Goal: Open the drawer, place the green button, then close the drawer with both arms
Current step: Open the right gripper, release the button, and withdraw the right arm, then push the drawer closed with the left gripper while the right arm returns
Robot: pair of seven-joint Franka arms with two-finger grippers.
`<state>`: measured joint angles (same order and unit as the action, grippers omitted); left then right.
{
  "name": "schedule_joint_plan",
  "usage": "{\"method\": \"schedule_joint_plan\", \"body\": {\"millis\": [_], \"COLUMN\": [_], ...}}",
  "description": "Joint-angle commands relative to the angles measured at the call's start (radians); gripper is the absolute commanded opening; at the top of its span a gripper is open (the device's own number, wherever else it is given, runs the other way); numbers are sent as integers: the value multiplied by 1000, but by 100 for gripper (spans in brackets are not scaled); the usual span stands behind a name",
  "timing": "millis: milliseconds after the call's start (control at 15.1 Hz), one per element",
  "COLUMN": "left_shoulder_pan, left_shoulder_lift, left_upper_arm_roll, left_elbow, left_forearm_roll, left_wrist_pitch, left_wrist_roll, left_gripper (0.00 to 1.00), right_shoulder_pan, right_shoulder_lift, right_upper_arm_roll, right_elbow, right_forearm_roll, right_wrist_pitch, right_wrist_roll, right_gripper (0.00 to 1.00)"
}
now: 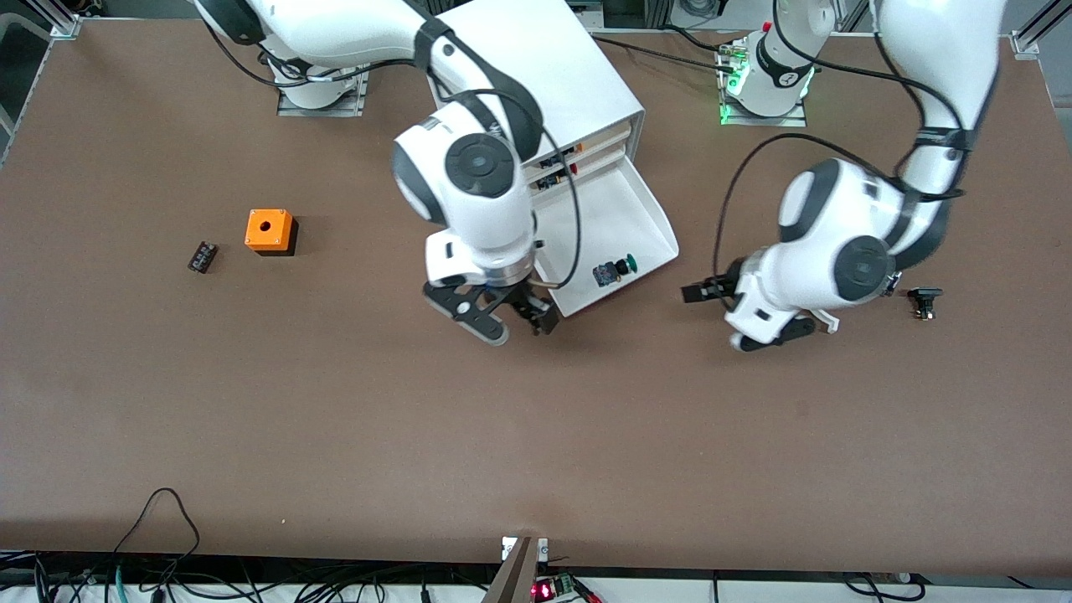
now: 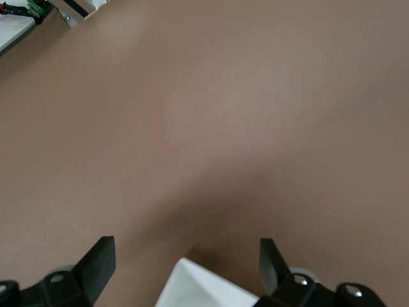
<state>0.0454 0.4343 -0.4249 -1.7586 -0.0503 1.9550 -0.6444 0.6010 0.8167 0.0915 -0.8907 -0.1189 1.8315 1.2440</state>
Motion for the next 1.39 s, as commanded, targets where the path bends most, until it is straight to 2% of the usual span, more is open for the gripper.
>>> {"method": "schedule_joint_plan", "body": {"millis": [0,133,332,664,996,1328], "left_shoulder_pan": [-65,-129,-157,-174,-179,-136], "left_shoulder_lift": [-10,33,75,122,126,112], "left_upper_arm_roll": [-2,0,0,0,-14,-112], "left_elbow": [-73,-73,-73,-78,-111,-141], "left_forearm_roll": [102,145,230,237,236,219], "left_wrist_pitch": [109,187,249,344,335,259], "left_wrist_roll": [-157,-231,-281,-284,-305,-324], "left_gripper": [100,100,100,100,100,100], "right_shoulder_pan": [-81,-143,-231,-358,-460,-547], "right_shoulder_lift": [-47,-71,-105,-174,-301,-444], "right_upper_arm_roll": [16,14,13,8,8,8], "right_elbow": [-13,-14,-24,-83,-247,-422], "right_forearm_roll": [31,33,59,84,87,91], "right_wrist_pitch": [-81,-147,-194,-227,-199,-150], "right_wrist_roll": [-203,-320,-483,-590,-767,-960], "right_gripper": [100,100,100,100,100,100]}}
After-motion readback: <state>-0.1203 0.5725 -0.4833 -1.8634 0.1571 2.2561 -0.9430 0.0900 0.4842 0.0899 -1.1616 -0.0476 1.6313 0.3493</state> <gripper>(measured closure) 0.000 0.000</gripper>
